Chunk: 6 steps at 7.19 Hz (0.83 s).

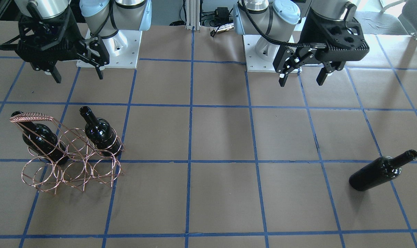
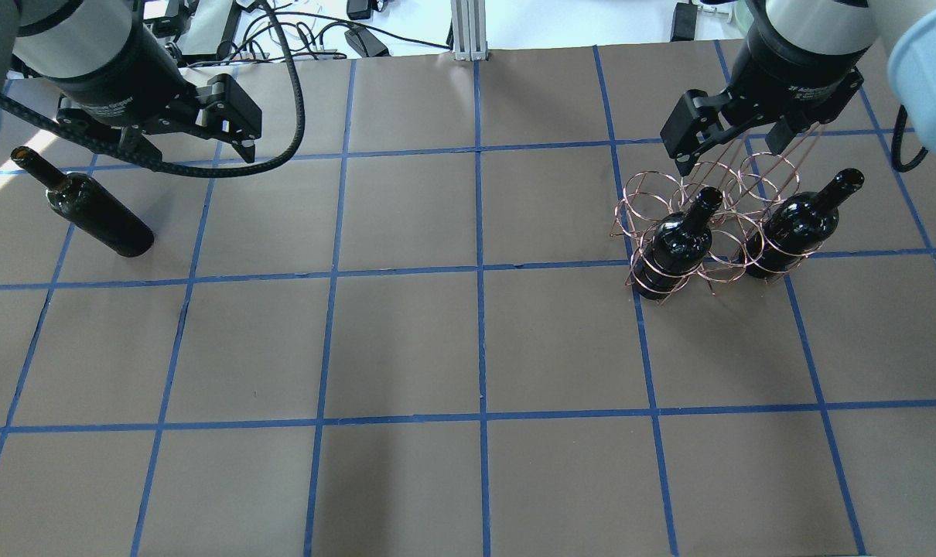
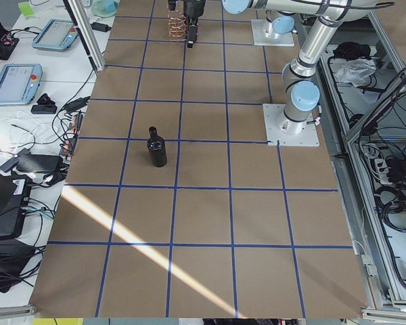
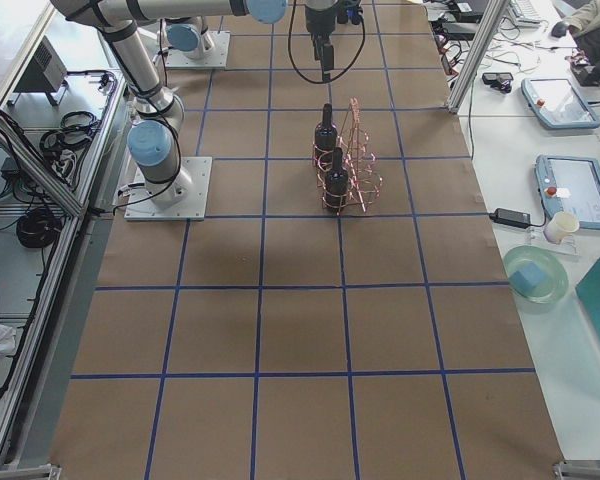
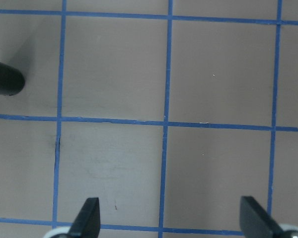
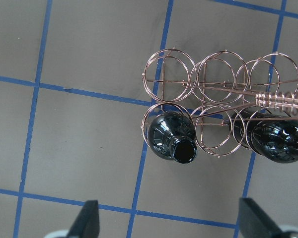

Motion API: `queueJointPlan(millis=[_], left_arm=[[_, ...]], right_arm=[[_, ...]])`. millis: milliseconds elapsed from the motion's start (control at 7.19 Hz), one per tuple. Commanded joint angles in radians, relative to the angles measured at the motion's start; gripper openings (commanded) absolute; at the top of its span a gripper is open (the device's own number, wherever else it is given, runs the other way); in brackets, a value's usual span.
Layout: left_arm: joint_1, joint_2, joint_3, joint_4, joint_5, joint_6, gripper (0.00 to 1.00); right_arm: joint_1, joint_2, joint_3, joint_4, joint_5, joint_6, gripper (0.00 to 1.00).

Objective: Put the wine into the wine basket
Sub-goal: 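Lower the left gripper over the neck of the lying dark bottle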

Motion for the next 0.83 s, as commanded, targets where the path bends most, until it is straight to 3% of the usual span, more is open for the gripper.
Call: queueJointPlan(millis=[0, 278, 556, 695], left_arm=[[0.230, -0.043, 0.004, 0.004, 0.011, 0.101, 1.00], [0.445, -0.113, 0.003, 0.051, 0.002, 0.178, 1.00], [0.469, -0.223, 0.006, 0.221, 0.004, 0.201, 1.00], [0.472, -0.269, 0.026, 0.237, 0.004, 0.350, 1.00]], right_arm=[[0.000, 0.001, 0.007, 0.000, -0.001, 0.001, 1.00], [0.000, 0.001, 0.013, -0.004, 0.000, 0.000, 1.00], [0.000, 0.001, 0.017, -0.006, -0.001, 0.004, 1.00], [0.000, -0.001, 0.018, -0.006, 0.002, 0.006, 1.00]])
